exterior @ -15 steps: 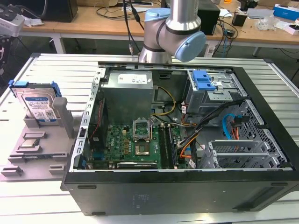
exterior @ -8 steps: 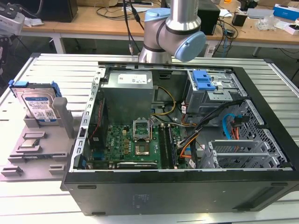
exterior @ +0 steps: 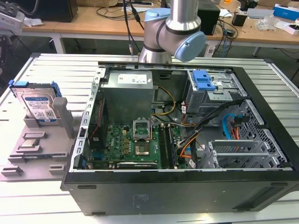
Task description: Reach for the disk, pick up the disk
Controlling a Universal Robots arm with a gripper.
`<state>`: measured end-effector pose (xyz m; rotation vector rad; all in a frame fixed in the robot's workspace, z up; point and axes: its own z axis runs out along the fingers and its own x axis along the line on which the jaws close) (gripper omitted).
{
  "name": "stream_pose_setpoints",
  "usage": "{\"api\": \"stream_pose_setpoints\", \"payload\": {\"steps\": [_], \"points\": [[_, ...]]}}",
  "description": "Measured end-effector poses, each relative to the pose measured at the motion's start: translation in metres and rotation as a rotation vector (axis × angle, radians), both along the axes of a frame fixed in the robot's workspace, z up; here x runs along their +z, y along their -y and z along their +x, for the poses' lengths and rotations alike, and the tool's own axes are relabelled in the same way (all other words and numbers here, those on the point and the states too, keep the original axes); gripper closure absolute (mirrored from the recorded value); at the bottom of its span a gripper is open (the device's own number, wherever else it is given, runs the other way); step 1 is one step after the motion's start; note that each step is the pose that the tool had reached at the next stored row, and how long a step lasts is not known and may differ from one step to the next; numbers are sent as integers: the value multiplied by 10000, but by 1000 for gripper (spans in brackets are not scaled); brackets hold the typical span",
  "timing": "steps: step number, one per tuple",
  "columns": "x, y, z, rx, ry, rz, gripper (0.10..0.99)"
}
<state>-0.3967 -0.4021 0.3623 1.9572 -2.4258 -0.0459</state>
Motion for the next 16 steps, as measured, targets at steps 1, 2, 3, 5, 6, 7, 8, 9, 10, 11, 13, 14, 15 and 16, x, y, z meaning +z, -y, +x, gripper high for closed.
{"api": "stream_pose_setpoints", "payload": {"steps": [1, 2, 3, 5, 6, 7, 8, 9, 10, 11, 13, 14, 15, 16], "points": [[0, 0, 0, 74, 0, -1, 980], [0, 0, 0, 176, 0, -1, 980], [0, 0, 0, 285, 0, 0, 980], [0, 0, 0, 516, 0, 0, 980], [0, 0, 0, 597, 0, 0, 980], [0, 0, 0, 681, 0, 0, 980], [0, 0, 0, 758, 0, 0, 980], [0, 0, 0, 843, 0, 0, 980], [0, 0, 0, 940, 0, 0, 980], [0, 0, 0, 1021, 0, 0, 980], [0, 0, 0, 1221, 0, 0, 980], [0, 0, 0, 1320, 1, 0, 980], [0, 0, 0, 1464, 0, 0, 980], [0, 0, 0, 1562, 0, 0, 980]]}}
